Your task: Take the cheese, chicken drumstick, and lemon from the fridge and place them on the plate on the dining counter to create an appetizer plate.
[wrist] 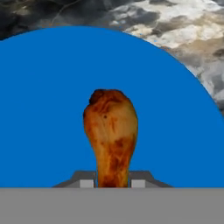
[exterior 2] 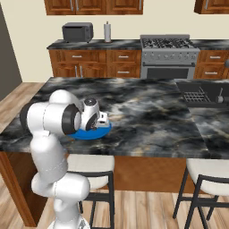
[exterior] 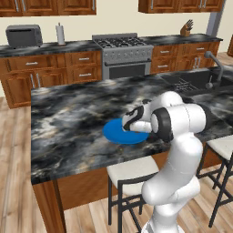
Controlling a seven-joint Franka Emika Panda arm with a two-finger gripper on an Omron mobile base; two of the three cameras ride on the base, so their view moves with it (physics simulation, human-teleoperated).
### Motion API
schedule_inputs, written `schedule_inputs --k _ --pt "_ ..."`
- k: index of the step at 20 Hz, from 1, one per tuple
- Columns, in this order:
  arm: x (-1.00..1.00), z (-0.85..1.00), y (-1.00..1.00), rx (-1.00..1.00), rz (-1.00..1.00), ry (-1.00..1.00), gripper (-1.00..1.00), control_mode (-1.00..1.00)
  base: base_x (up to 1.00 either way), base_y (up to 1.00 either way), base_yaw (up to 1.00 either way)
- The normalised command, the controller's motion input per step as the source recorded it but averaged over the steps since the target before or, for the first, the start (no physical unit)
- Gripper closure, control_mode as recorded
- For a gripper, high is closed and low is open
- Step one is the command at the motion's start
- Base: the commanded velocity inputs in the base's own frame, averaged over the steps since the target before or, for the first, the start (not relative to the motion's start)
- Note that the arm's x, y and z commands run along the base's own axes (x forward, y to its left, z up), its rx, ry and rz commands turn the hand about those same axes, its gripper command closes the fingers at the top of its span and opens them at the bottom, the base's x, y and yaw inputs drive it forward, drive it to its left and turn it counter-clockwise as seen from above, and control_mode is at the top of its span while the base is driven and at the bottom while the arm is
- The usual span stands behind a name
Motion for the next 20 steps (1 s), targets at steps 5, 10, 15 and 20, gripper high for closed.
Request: schedule_inputs --k 5,10,15,20 --pt "0.03 0.14 0.05 0.00 -0.05 -0.05 -1.00 -1.00 0.00 0.00 0.00" --pt "-0.37 0.78 -0.02 0.00 -0.11 -0.08 -1.00 -1.00 0.00 0.00 0.00" --pt "-0.81 0.95 -0.28 0.00 -0.11 -0.07 -1.00 -1.00 0.00 0.00 0.00" --pt "-0.71 1.00 -0.42 0.00 -0.07 -0.02 -1.00 -1.00 0.00 0.00 0.00"
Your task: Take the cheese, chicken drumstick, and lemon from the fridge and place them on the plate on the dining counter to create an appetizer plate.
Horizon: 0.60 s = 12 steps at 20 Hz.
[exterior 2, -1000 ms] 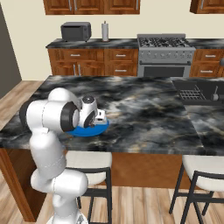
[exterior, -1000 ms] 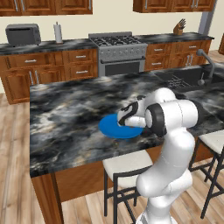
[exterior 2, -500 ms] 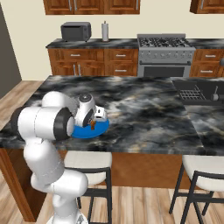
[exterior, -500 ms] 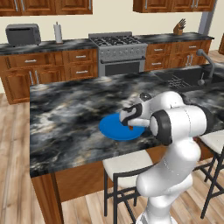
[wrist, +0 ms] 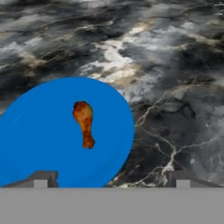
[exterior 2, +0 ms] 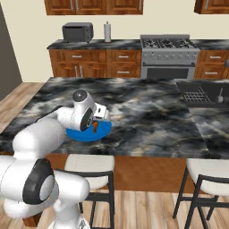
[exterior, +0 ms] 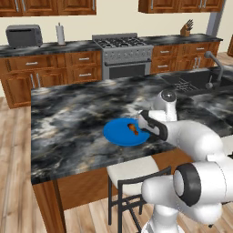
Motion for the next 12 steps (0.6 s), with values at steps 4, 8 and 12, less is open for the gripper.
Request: schedule_inputs --k 4,8,12 --pt "-0.72 1.00 -0.27 0.00 -0.02 0.00 -1.00 -1.00 0.00 0.00 0.00" --pt "-0.73 1.00 -0.15 0.00 0.00 -0.01 -1.00 -1.00 0.00 0.00 0.00" --pt "-0.70 0.92 -0.07 0.00 0.00 -0.03 -1.00 -1.00 0.00 0.00 0.00"
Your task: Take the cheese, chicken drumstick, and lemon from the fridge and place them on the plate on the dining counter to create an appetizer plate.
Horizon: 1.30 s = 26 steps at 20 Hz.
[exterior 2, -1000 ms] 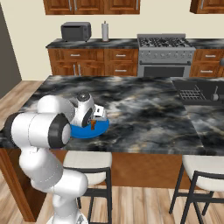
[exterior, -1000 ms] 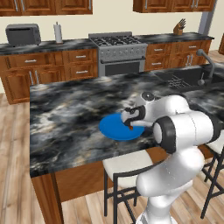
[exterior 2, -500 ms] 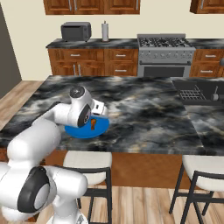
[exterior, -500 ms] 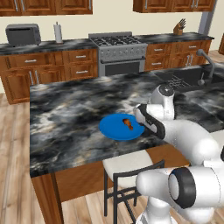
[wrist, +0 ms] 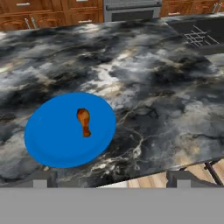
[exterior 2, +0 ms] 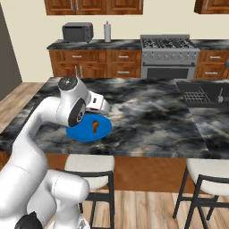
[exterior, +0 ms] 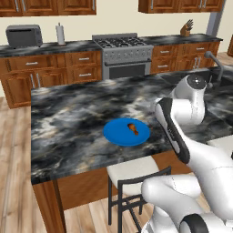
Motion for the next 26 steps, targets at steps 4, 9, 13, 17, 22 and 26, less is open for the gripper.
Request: schedule_inputs --k 4,9,13,17,22,26 --pt "-0.68 0.76 -0.06 0.00 0.00 0.00 -1.00 -1.00 0.00 0.00 0.00" --pt "-0.96 0.44 -0.22 0.00 0.00 -0.09 -1.00 -1.00 0.00 0.00 0.00" --pt "-1.00 0.21 -0.29 0.00 0.00 -0.18 -1.00 -1.00 0.00 0.00 0.00" --pt "-1.00 0.01 -0.15 0.00 0.00 -0.15 -1.00 -1.00 0.00 0.00 0.00" --pt "-0.40 -0.04 0.00 0.00 0.00 -0.03 -1.00 1.00 -0.60 0.02 0.01" --pt "0.00 0.00 0.00 0.00 0.00 0.00 -1.00 1.00 -1.00 0.45 0.05"
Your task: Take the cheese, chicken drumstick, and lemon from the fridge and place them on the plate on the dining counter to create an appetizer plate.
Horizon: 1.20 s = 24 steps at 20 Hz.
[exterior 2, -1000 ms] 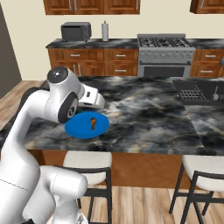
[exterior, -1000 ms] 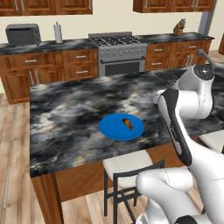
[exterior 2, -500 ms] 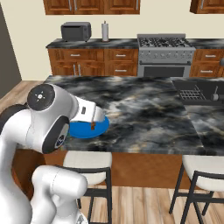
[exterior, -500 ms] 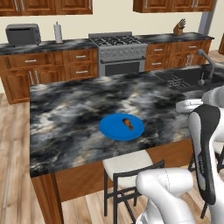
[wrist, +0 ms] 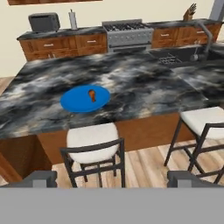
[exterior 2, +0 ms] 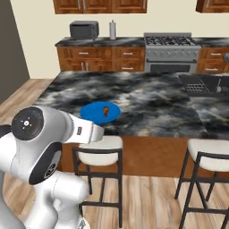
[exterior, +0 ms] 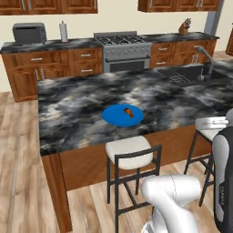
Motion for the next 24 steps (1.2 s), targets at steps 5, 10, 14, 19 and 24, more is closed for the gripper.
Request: schedule_inputs --k 5,10,14,19,24 --pt "0.00 0.00 0.00 0.00 0.00 0.00 -1.00 1.00 -1.00 0.87 0.01" --pt "0.00 0.00 0.00 0.00 0.00 0.00 -1.00 1.00 -0.65 1.00 0.00" --pt "0.00 0.00 0.00 0.00 0.00 0.00 -1.00 1.00 -0.20 1.00 0.00" --pt "0.00 0.00 0.00 0.00 0.00 0.00 -1.00 1.00 0.00 1.00 0.00" --pt "0.00 0.00 0.00 0.00 0.00 0.00 -1.00 1.00 0.29 1.00 0.00"
